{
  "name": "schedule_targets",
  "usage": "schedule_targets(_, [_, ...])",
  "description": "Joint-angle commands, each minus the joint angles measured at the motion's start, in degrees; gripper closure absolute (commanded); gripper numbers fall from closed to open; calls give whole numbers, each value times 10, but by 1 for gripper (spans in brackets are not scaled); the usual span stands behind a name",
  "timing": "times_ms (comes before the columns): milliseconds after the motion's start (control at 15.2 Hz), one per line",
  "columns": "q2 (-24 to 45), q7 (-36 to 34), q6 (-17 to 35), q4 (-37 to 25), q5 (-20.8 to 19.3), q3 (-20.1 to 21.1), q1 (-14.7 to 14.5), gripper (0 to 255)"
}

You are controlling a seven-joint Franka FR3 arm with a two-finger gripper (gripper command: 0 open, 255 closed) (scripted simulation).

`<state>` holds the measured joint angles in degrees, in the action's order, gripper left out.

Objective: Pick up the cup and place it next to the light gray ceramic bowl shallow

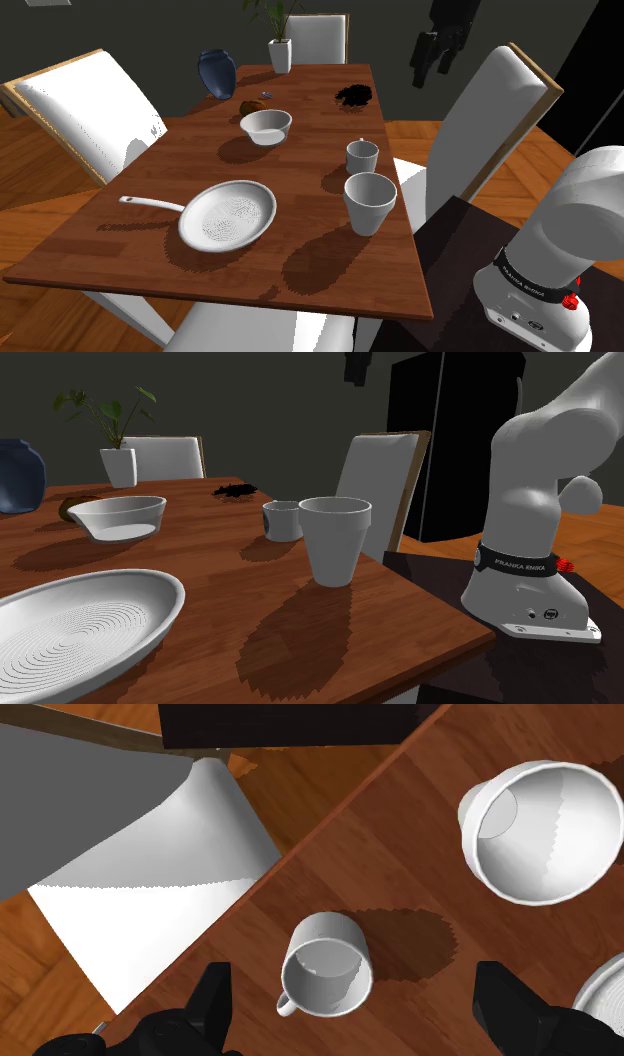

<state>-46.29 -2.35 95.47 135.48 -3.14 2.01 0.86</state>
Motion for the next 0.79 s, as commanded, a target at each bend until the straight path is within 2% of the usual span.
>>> schedule_targets(0, [0,0,0,0,0,0,0,0])
schedule_targets(726, [27,-142,111,101,65,134,-43,0])
